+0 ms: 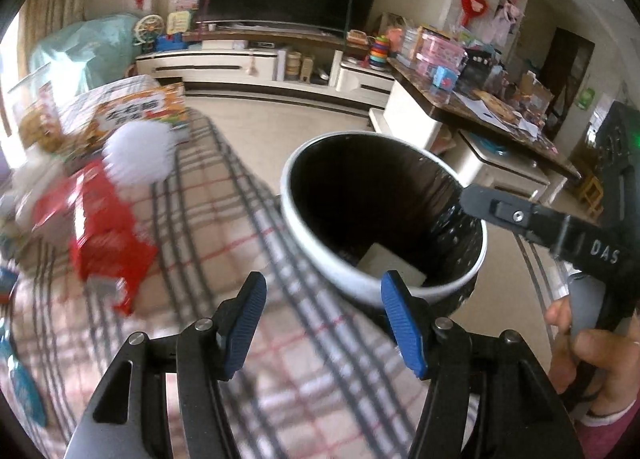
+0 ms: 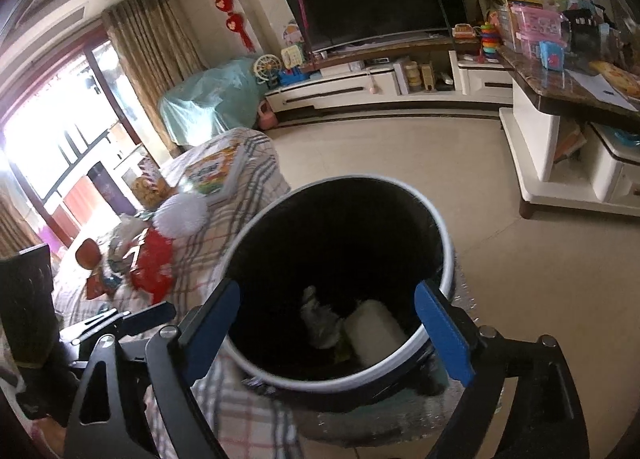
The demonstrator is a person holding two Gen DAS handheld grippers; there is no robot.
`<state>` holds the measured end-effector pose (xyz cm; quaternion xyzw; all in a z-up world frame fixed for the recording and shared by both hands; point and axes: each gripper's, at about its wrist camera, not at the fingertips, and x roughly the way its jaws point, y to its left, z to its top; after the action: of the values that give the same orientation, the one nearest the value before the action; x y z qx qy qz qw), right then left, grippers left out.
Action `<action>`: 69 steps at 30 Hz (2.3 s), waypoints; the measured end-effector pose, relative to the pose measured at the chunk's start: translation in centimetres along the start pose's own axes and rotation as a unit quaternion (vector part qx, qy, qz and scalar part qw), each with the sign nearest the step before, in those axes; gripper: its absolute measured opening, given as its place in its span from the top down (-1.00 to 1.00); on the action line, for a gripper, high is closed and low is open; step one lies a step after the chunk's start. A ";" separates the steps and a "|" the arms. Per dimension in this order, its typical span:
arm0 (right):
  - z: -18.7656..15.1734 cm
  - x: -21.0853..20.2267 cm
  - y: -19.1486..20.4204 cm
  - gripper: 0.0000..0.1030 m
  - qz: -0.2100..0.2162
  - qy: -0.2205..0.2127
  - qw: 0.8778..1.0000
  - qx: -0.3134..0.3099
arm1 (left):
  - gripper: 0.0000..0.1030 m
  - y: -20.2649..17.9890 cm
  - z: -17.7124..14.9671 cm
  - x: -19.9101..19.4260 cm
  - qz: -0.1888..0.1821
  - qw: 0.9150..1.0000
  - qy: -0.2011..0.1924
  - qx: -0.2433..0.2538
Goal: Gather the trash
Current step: 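Grasp the blue bottle-shaped candy pack with the left tool while the right tool grasps the red box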
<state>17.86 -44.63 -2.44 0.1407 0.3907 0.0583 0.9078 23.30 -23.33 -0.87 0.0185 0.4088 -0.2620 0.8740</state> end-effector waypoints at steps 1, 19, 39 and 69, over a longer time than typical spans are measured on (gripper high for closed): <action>-0.2 -0.1 0.4 -0.76 0.004 -0.001 1.000 0.000 | -0.16 0.3 -0.5 -0.5 0.003 1.000 -0.002 -0.004; -3.6 1.2 9.4 -0.81 0.070 0.023 0.996 -0.051 | -0.18 7.7 -7.9 -9.8 0.067 0.990 -0.023 -0.120; -6.5 6.4 18.3 -0.94 0.099 0.068 0.985 -0.124 | -0.33 14.4 -12.8 -15.7 0.159 0.963 -0.038 -0.216; -3.3 14.5 21.3 0.03 0.118 0.082 0.979 -0.143 | 0.09 17.7 -9.7 -9.4 0.174 0.963 -0.025 -0.206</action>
<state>25.51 -20.53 -8.21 0.0494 0.4322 0.2313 0.8702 19.88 -1.57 -3.70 -0.0981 0.4223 -0.0162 0.9010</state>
